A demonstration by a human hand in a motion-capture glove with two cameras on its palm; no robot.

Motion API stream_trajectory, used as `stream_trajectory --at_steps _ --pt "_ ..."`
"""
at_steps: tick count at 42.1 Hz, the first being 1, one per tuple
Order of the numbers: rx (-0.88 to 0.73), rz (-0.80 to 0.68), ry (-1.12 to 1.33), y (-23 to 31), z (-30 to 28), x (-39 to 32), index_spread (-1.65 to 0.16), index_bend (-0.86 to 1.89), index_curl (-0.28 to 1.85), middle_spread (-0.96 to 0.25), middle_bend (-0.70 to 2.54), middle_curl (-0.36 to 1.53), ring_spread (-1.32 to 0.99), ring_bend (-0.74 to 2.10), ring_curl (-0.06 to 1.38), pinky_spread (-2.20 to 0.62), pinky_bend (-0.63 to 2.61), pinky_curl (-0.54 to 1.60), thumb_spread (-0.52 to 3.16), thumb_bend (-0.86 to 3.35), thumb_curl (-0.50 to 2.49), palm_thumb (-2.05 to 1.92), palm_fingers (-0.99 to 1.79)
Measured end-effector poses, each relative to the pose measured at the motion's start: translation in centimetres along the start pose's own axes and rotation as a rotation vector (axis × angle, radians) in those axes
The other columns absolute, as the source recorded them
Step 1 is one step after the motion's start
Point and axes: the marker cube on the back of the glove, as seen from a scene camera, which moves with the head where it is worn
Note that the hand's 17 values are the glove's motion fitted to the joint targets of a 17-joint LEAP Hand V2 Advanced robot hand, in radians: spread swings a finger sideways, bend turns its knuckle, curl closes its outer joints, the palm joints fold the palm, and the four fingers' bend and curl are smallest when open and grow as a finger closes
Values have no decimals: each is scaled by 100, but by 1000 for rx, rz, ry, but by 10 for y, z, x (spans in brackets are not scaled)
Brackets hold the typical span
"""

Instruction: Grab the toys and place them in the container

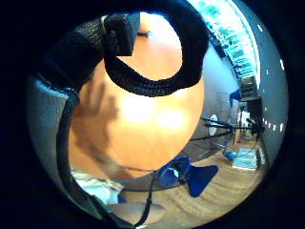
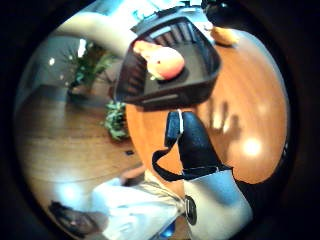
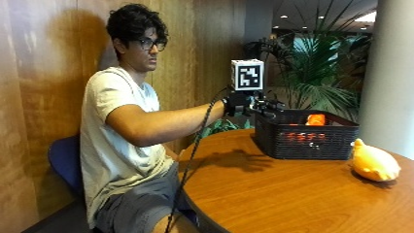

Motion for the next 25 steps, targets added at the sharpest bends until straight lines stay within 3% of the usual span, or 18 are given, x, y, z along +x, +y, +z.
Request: stream_trajectory --at_steps 13,25 --pt "-44 81 83 67 18 40 -34 22 45 1 14 25 5 18 40 3 103 33 137 -1 44 14 -6" --pt "-29 98 60 85 22 50 -33 22 46 1 15 24 5 18 39 3 102 33 137 -1 41 15 -5"
